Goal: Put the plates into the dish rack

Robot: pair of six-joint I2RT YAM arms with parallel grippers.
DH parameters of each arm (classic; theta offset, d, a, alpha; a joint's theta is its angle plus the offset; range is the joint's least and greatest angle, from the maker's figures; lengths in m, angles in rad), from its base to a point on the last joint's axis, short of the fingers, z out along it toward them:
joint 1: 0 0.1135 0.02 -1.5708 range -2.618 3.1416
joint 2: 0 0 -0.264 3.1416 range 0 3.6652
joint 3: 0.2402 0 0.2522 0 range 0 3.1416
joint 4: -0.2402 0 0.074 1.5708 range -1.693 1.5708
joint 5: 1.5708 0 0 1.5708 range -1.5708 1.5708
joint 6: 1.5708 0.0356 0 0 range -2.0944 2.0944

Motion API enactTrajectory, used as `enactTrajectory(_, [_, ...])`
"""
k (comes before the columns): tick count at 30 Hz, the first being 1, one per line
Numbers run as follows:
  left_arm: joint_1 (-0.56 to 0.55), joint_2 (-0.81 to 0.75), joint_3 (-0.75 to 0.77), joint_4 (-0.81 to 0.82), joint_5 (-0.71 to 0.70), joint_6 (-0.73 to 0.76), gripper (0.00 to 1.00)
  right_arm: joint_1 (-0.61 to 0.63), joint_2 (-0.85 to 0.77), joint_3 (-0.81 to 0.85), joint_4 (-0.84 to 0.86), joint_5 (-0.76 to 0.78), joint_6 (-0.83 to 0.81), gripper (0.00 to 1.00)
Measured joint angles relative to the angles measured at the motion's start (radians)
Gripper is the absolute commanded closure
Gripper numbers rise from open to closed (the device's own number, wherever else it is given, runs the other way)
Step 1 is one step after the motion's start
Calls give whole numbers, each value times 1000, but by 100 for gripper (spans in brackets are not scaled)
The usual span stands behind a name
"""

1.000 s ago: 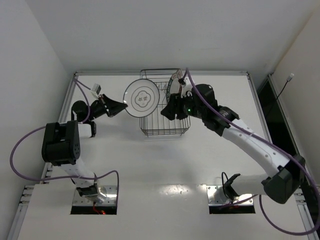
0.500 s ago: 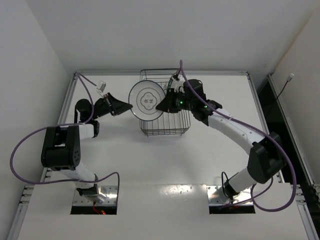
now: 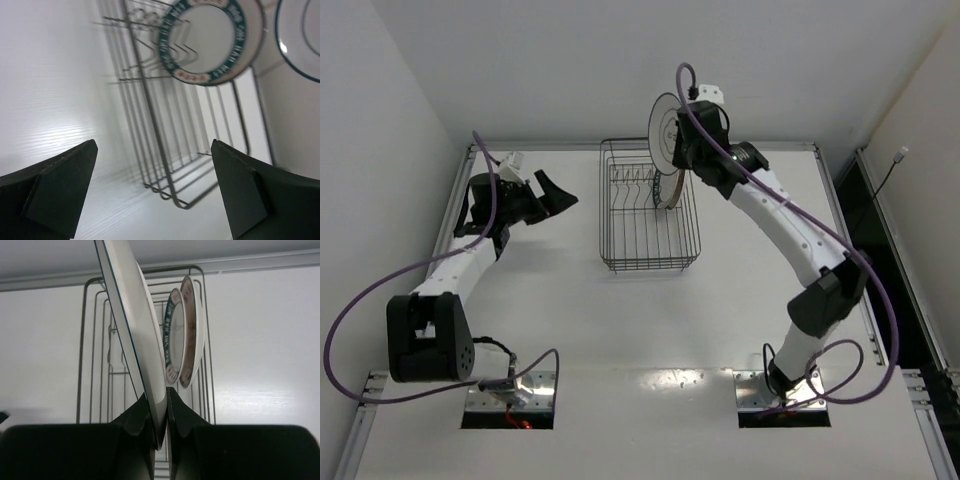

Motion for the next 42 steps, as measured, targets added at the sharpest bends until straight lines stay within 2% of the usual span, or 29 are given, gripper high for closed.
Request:
enactTrajectory(6, [0, -80, 24, -201, -297, 115, 3, 3, 257, 224, -105, 127, -54, 100])
enactTrajectory(12, [0, -73, 32, -298, -418, 154, 3, 2, 412, 249, -156, 146, -85, 100])
enactTrajectory(27, [0, 5, 82, -346, -444, 177, 1, -5, 513, 344, -147, 94, -86, 100])
enactTrajectory(36, [0, 30, 89, -352, -444, 178, 1, -25, 499, 325, -139, 64, -29, 100])
enactTrajectory(42, [0, 30, 89, -353, -444, 178, 1, -18, 499, 370, -220, 87, -10, 100])
